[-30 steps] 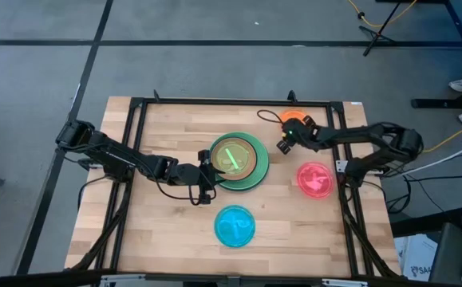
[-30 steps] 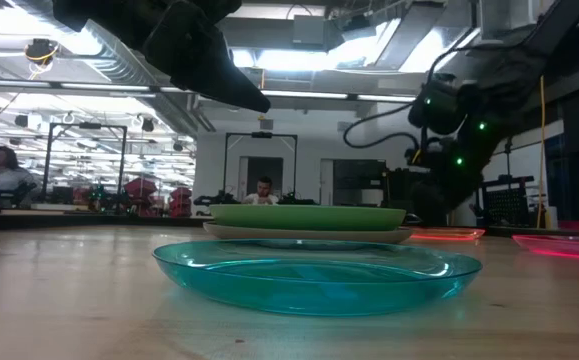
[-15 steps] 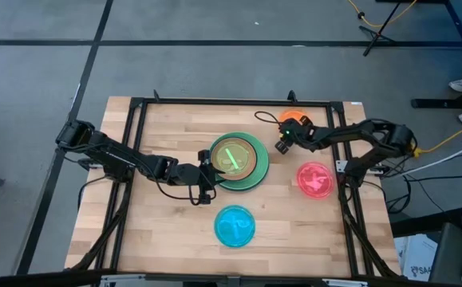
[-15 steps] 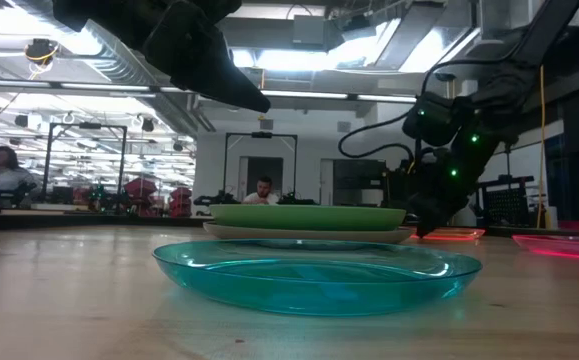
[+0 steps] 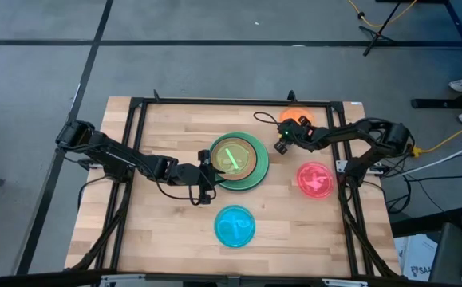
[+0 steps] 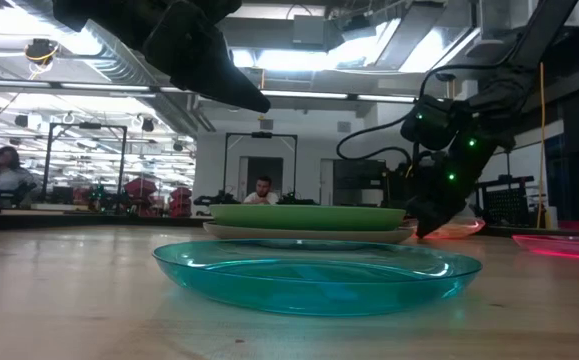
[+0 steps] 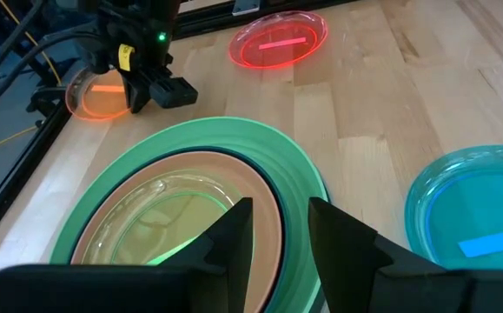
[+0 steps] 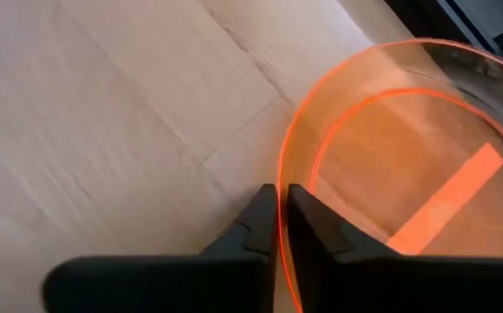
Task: Stack plastic plates
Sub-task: Stack the light orange plate on top of the light green plate
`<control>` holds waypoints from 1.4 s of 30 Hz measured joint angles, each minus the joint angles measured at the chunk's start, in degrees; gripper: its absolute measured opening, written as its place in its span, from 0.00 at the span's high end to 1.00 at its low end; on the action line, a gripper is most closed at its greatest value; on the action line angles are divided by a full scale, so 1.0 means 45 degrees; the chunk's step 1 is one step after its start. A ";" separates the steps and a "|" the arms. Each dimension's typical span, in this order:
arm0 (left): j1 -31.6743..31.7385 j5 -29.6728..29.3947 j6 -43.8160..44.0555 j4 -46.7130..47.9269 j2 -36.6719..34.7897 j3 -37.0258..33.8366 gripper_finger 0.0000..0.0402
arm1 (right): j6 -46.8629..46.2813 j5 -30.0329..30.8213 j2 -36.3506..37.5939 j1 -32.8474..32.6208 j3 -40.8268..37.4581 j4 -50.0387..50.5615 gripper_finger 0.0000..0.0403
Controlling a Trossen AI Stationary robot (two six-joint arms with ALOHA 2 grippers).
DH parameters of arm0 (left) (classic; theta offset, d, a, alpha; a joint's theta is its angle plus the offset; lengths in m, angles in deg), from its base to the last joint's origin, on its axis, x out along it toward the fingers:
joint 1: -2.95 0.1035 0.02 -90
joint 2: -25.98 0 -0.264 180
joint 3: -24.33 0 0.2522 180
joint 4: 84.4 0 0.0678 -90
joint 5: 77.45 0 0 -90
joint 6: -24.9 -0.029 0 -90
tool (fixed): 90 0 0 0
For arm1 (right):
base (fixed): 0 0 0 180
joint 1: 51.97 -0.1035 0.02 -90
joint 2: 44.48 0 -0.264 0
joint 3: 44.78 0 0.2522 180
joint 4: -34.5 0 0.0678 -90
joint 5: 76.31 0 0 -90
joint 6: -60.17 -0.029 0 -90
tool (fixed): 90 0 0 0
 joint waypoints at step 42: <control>-0.0004 0.0007 -0.0015 0.0000 0.0003 0.0005 0.73 | 0.4956 -0.3680 0.3074 -0.5648 -0.0015 -0.5030 1.00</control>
